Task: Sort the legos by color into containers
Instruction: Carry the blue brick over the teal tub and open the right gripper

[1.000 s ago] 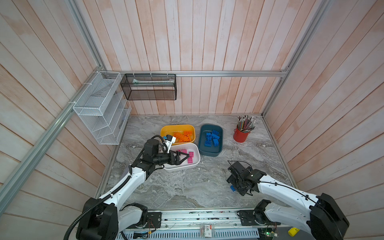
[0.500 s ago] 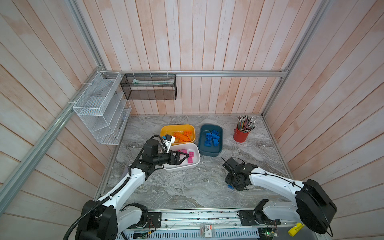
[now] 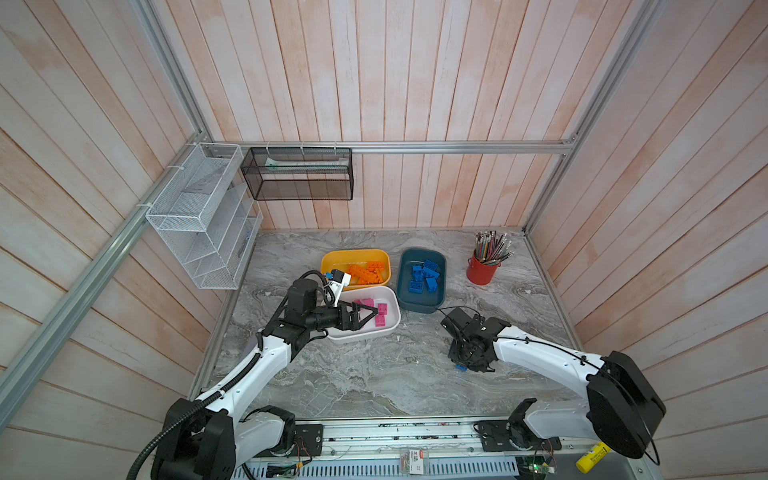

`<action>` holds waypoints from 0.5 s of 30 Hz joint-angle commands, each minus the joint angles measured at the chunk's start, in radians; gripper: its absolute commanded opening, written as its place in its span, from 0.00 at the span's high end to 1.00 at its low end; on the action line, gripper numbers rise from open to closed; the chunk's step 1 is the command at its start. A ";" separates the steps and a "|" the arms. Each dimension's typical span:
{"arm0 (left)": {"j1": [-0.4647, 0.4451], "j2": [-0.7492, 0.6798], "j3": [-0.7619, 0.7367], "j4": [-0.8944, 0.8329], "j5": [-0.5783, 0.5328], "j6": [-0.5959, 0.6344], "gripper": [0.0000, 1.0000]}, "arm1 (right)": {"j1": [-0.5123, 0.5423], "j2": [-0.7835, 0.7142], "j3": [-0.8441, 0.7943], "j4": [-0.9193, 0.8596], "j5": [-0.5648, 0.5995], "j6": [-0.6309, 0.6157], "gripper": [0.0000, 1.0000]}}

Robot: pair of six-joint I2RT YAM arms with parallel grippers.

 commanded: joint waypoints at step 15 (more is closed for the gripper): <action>0.025 -0.058 0.073 -0.080 -0.073 0.037 0.00 | -0.128 0.415 0.585 0.240 -0.003 -0.479 0.75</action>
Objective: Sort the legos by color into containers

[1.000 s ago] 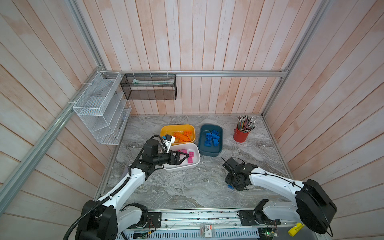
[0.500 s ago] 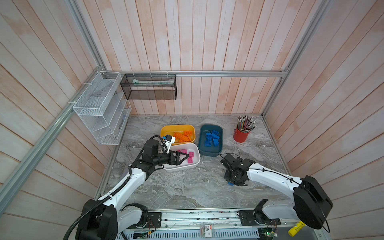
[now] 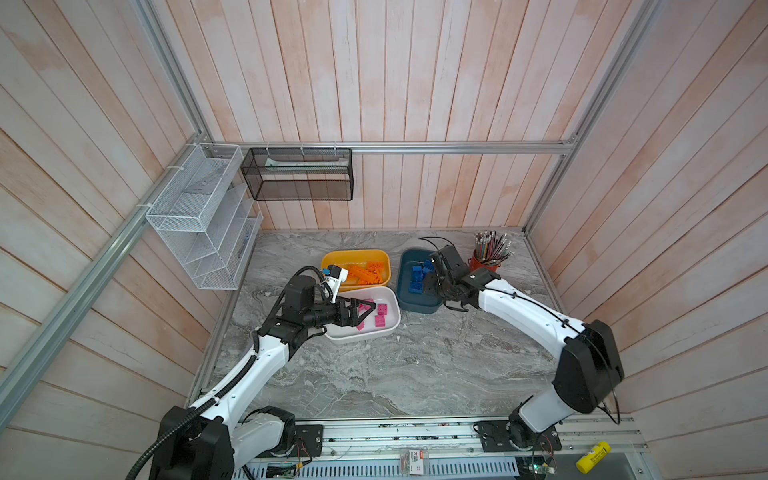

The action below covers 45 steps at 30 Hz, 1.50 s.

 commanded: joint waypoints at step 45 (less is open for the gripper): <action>0.334 0.227 -0.214 0.621 -0.847 0.278 0.00 | -0.620 -0.515 -1.022 1.404 -0.145 -0.622 0.02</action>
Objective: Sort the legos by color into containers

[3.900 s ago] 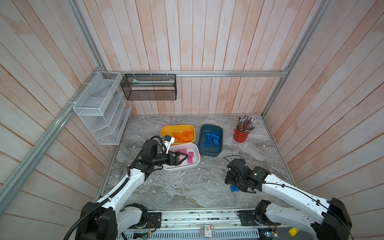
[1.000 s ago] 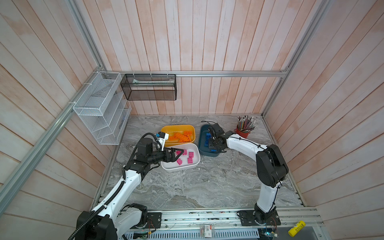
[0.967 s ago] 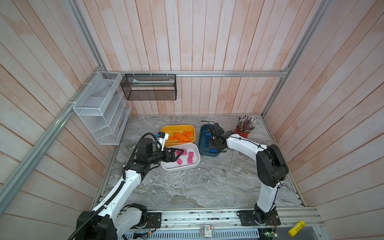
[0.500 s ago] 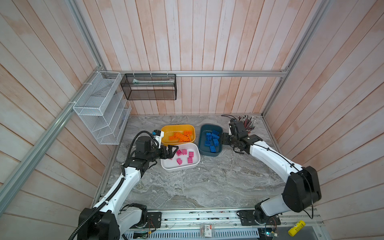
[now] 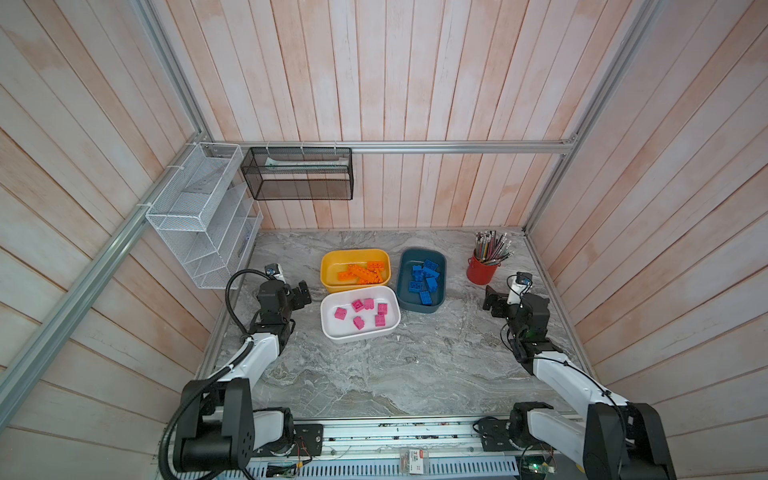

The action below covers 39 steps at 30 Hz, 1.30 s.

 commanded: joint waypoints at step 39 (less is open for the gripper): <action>0.024 0.084 -0.270 0.712 0.249 0.161 0.00 | -0.066 0.259 -0.110 0.562 -0.216 -0.114 0.02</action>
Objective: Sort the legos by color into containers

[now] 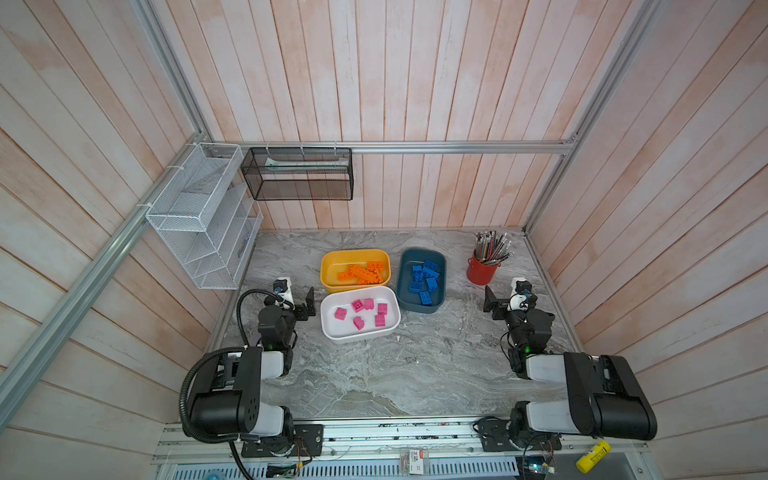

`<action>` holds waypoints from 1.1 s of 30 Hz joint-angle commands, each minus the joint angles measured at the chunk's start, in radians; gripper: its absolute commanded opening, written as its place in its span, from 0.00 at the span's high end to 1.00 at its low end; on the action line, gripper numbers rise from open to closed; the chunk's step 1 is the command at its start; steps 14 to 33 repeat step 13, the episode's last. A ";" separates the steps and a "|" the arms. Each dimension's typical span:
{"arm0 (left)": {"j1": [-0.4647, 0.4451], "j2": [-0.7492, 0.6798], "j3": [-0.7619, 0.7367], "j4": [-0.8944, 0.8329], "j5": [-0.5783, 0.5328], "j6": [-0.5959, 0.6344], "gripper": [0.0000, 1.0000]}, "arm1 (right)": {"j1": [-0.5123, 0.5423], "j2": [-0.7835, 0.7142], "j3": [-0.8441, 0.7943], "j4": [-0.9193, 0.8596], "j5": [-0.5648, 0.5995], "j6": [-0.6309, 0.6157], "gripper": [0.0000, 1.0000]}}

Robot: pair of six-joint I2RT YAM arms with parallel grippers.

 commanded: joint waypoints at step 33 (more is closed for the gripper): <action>-0.011 0.047 -0.013 0.073 0.030 0.029 0.00 | -0.007 0.107 -0.008 0.074 -0.040 -0.019 0.02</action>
